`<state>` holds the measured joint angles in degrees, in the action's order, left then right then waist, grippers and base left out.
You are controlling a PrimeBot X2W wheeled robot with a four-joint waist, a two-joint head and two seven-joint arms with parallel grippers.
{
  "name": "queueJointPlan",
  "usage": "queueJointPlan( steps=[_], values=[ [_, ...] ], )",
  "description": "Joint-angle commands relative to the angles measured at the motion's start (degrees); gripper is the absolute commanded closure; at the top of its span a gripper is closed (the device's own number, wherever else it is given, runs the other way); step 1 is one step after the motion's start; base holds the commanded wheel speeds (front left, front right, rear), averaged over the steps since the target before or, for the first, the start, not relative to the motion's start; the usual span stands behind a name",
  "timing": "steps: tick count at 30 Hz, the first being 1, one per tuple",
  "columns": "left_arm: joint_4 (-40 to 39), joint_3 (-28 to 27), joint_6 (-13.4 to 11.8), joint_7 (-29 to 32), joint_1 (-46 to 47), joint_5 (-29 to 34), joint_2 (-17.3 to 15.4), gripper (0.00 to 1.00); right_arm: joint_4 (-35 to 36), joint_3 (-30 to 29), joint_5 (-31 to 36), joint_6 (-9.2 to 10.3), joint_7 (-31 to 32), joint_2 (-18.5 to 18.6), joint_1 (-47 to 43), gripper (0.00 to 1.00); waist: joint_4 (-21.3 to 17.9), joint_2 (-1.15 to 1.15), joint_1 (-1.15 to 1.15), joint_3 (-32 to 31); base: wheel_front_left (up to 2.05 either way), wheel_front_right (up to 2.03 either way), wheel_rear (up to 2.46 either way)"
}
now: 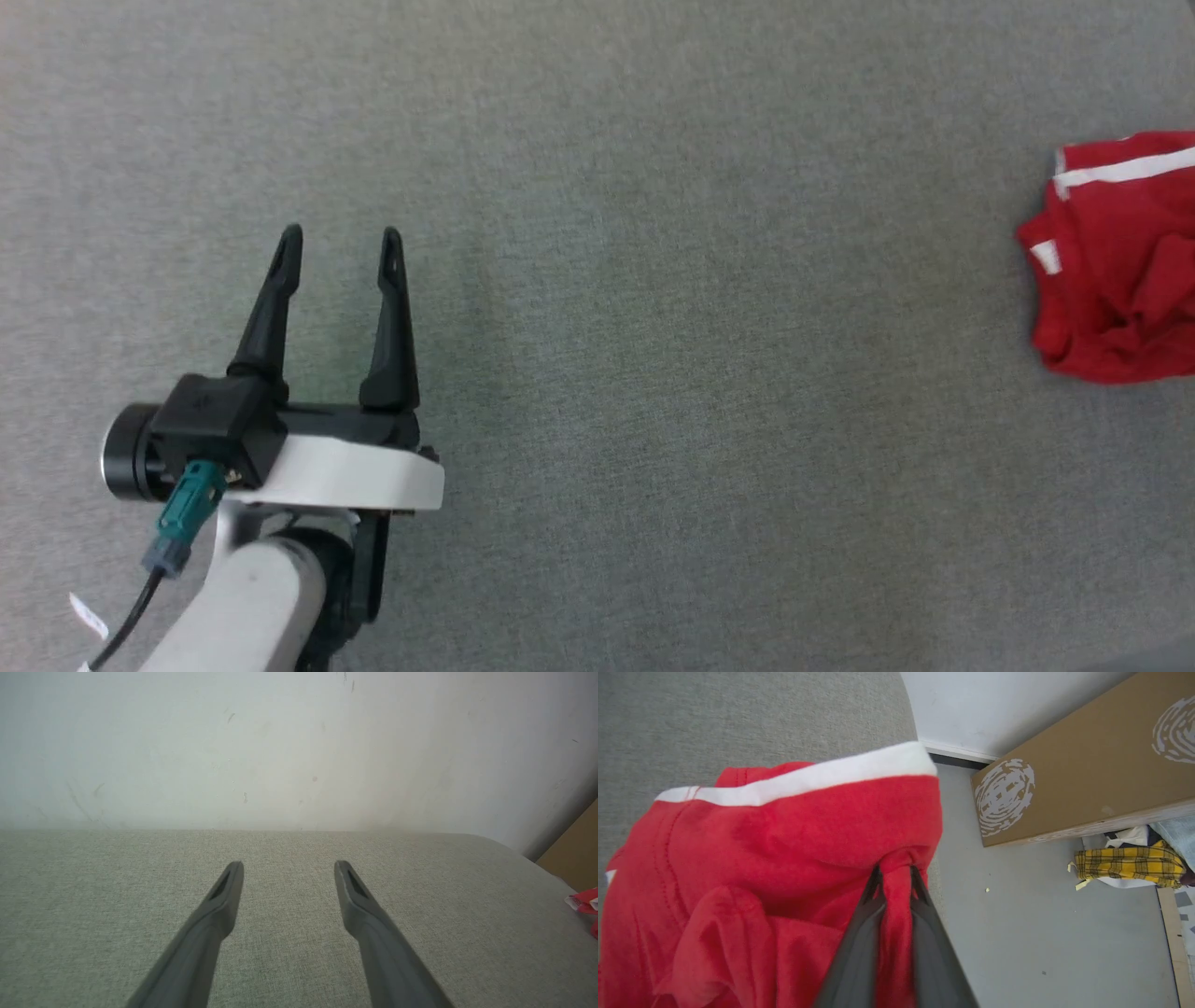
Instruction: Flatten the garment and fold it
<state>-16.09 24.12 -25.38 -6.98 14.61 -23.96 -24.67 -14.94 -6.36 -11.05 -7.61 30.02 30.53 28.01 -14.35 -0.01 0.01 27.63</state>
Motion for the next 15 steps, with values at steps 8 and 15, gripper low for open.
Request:
queueJointPlan(
  steps=[8, 15],
  values=[
    [-1.17, 1.73, 0.52, 1.17, 4.06, 2.25, -0.87, 0.00, -7.96, -3.27, 2.98, 0.12, -4.89, 1.33, 4.69, 1.00, -0.89, 0.01, -0.01, 5.69, 0.00, 0.00, 0.00],
    [-2.47, 1.92, 1.99, -0.17, 4.78, 0.83, -0.20, 0.00, -12.37, -2.93, 3.96, 0.12, -7.20, 1.16, 6.29, 0.59, -0.43, 0.01, -0.01, 6.49, 0.00, 0.00, 0.00]
  ],
)
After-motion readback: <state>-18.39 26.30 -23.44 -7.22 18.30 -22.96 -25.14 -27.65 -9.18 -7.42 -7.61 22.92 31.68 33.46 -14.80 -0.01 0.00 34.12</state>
